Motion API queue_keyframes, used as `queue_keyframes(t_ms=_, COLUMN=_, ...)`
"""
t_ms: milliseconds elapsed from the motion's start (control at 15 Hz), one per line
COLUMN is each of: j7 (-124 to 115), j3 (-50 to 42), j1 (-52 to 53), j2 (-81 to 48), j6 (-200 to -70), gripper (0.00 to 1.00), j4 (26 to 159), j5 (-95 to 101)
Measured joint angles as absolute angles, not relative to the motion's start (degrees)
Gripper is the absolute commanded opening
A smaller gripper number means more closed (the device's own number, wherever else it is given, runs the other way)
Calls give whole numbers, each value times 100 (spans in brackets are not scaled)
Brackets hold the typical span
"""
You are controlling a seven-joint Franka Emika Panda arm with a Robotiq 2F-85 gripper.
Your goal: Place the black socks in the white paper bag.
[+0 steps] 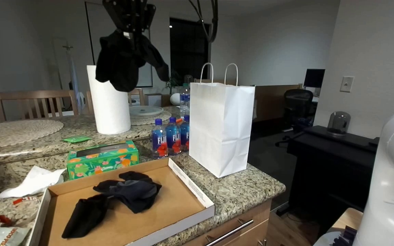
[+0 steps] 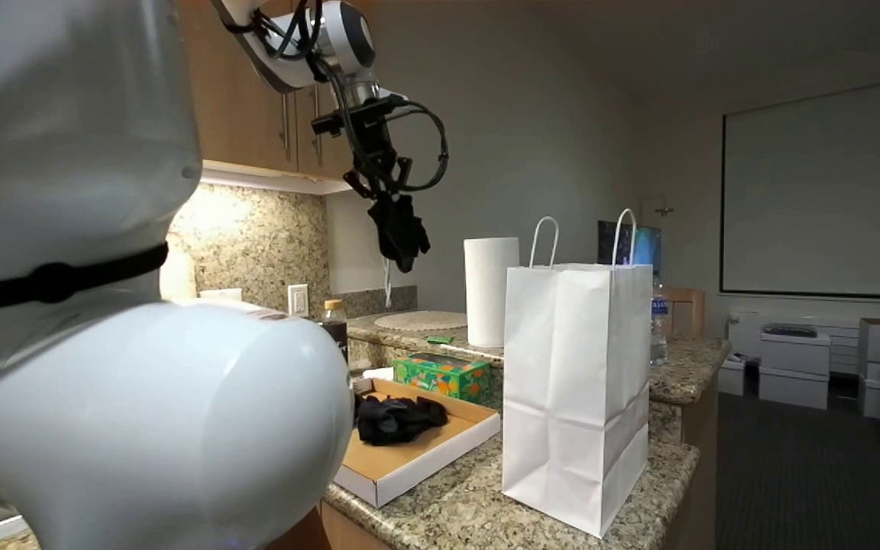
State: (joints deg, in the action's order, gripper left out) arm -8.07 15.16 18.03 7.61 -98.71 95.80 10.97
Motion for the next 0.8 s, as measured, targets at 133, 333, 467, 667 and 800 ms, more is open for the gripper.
queue_keyframes(t_ms=133, j7=-737, j3=1449, j1=1697, j2=836, j6=-9777, gripper=10, j4=9304, j5=1020)
queue_keyframes(t_ms=333, j7=-730, j3=1280, j1=1517, j2=1095, j6=-9766, gripper=10, j4=9072, j5=769)
queue_keyframes(t_ms=467, j7=-730, j3=1118, j1=1362, j2=1302, j6=-9766, gripper=10, j4=8986, j5=595)
queue_keyframes(t_ms=667, j7=-714, j3=770, j1=1085, j2=1538, j6=-9765, gripper=10, j4=8877, j5=258)
queue_keyframes(t_ms=800, j7=-691, j3=511, j1=892, j2=1645, j6=-9766, gripper=10, j4=8874, j5=83)
